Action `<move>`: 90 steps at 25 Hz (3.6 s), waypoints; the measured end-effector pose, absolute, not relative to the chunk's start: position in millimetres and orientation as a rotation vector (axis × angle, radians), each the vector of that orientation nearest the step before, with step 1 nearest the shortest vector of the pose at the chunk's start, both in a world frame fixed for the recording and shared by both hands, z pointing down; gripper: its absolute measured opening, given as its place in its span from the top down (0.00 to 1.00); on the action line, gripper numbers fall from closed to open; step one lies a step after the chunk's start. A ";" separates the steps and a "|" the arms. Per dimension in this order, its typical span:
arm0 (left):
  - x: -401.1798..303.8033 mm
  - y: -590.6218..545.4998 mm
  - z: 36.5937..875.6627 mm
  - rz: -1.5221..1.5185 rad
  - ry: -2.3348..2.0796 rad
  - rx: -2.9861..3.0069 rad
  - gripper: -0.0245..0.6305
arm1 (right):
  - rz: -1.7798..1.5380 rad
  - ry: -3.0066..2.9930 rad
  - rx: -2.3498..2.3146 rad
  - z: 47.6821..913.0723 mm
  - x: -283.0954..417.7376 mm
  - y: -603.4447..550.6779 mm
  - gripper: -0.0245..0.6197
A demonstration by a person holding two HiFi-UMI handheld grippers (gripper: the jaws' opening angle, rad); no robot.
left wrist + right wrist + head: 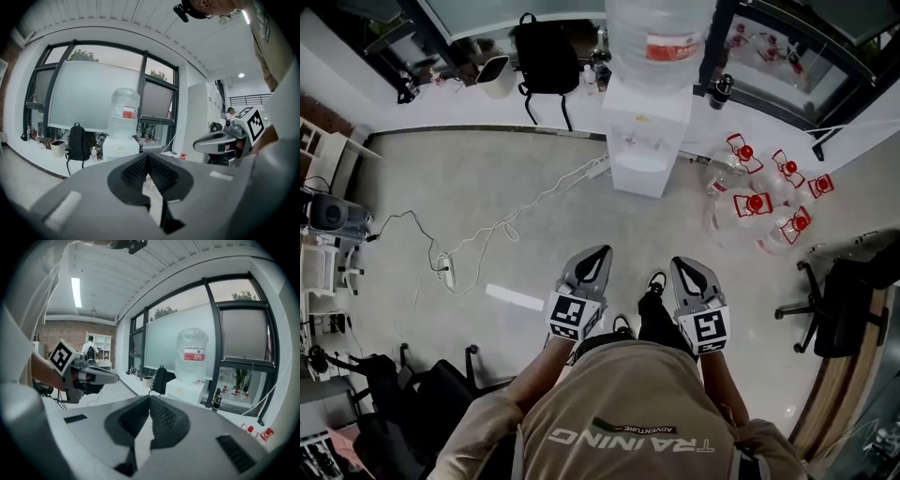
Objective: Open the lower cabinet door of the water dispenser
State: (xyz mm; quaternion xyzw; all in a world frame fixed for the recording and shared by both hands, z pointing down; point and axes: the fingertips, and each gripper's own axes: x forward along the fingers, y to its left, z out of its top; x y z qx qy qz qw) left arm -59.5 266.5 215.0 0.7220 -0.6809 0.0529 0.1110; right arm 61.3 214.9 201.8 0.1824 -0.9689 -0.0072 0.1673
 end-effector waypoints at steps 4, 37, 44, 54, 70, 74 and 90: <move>-57.1 227.1 200.3 0.163 -1.977 2.143 0.96 | -0.005 -2.773 0.478 202.2 50.7 177.0 0.95; -88.1 -13.4 209.8 0.206 -1.833 2.164 0.96 | 0.210 -2.713 0.720 251.6 63.7 -58.8 0.95; -98.4 -39.4 210.2 0.265 -1.692 2.365 0.96 | 0.256 -2.691 0.852 230.2 38.0 -73.4 0.95; -146.7 -71.7 230.2 0.207 -1.527 2.422 0.96 | 0.576 -2.674 1.148 222.6 0.8 -101.5 0.95; -128.9 -85.1 265.3 0.266 -1.469 2.342 0.96 | 0.688 -2.499 1.070 295.3 -6.6 -107.0 0.95; -113.2 -94.2 286.1 0.312 -1.485 2.296 0.96 | 0.648 -2.506 1.055 327.7 3.4 -123.2 0.95; -68.5 -129.6 426.5 0.559 -1.416 2.188 0.96 | 0.420 -2.503 0.732 483.6 11.5 -158.8 0.95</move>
